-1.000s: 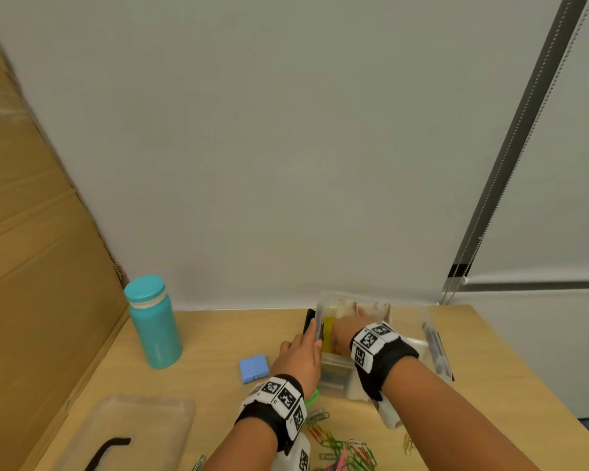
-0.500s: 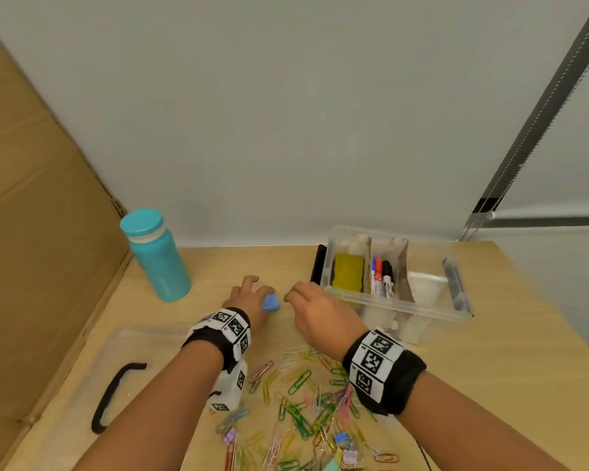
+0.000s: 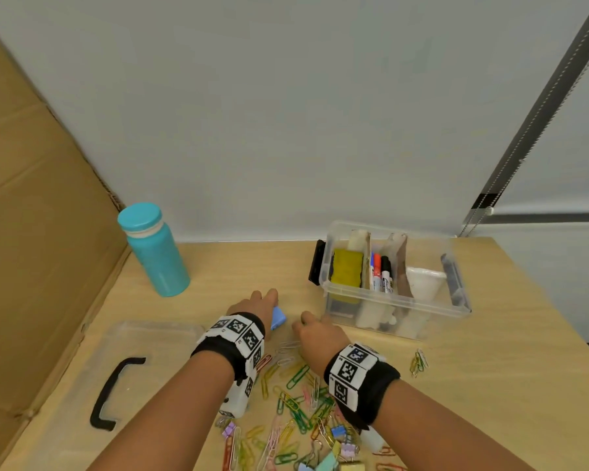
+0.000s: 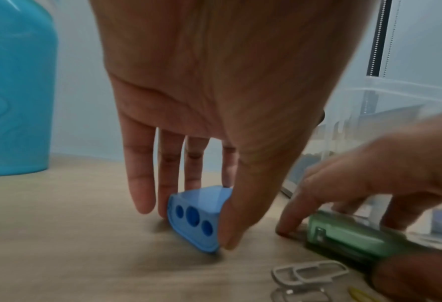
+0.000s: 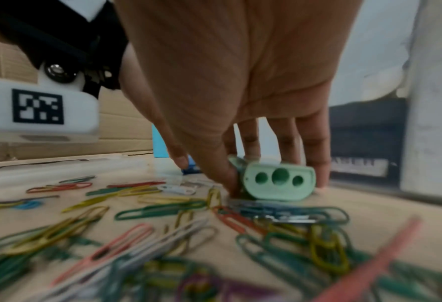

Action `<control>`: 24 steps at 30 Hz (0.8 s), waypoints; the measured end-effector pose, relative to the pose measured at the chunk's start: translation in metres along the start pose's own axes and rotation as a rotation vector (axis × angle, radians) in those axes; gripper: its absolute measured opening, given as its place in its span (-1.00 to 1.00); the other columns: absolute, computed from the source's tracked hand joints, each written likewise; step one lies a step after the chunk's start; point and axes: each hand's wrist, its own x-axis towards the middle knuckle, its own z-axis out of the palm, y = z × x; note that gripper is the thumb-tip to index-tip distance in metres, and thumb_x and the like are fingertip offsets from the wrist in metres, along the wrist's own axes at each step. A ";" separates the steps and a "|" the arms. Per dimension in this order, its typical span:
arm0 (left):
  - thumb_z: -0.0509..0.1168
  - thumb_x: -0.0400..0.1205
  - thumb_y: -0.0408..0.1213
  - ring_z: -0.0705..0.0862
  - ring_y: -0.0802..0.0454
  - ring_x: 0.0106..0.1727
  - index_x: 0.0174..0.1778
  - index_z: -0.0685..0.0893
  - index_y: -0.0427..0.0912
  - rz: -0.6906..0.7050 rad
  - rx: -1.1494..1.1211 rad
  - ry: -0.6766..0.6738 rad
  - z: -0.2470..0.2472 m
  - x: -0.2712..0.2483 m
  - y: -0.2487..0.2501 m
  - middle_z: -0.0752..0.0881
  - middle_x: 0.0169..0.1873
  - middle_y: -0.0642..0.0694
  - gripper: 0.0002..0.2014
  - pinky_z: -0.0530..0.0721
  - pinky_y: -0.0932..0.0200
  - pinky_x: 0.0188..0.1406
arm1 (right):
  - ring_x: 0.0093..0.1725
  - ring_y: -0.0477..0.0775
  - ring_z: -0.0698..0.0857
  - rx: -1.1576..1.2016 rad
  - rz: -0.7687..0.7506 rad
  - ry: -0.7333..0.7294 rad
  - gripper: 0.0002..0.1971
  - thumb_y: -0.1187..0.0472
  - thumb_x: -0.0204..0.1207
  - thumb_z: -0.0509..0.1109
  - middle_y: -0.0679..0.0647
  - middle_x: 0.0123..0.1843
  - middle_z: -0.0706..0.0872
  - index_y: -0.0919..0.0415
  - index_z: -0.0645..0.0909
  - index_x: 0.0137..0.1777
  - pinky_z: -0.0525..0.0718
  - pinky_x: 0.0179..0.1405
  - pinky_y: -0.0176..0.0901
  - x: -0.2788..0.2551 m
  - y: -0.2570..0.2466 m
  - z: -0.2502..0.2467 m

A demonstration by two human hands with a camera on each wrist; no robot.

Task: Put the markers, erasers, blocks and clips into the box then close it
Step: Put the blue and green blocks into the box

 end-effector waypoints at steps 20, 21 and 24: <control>0.41 0.46 -0.19 0.66 -0.11 0.06 0.50 0.16 0.05 0.075 -0.540 0.106 -0.002 -0.039 -0.028 0.52 0.26 -0.16 -0.26 0.70 -0.03 0.10 | -0.09 0.16 0.64 0.341 0.157 0.471 -0.66 0.22 0.57 0.36 0.19 0.08 0.65 0.18 0.36 0.27 0.62 -0.16 -0.07 -0.021 0.094 -0.142; 0.41 0.46 -0.19 0.66 -0.10 0.07 0.50 0.16 0.05 0.079 -0.550 0.107 -0.001 -0.038 -0.028 0.52 0.26 -0.15 -0.26 0.70 -0.03 0.11 | -0.09 0.18 0.64 0.280 0.174 0.399 -0.69 0.20 0.57 0.36 0.21 0.08 0.66 0.19 0.38 0.25 0.62 -0.17 -0.06 -0.013 0.096 -0.142; 0.41 0.47 -0.18 0.66 -0.08 0.08 0.50 0.16 0.07 0.085 -0.569 0.112 0.000 -0.038 -0.028 0.51 0.27 -0.14 -0.26 0.70 -0.01 0.12 | 0.08 0.20 0.66 0.171 0.184 0.202 -0.69 0.17 0.56 0.40 0.21 0.19 0.65 0.23 0.47 0.24 0.61 -0.08 -0.08 0.011 0.097 -0.143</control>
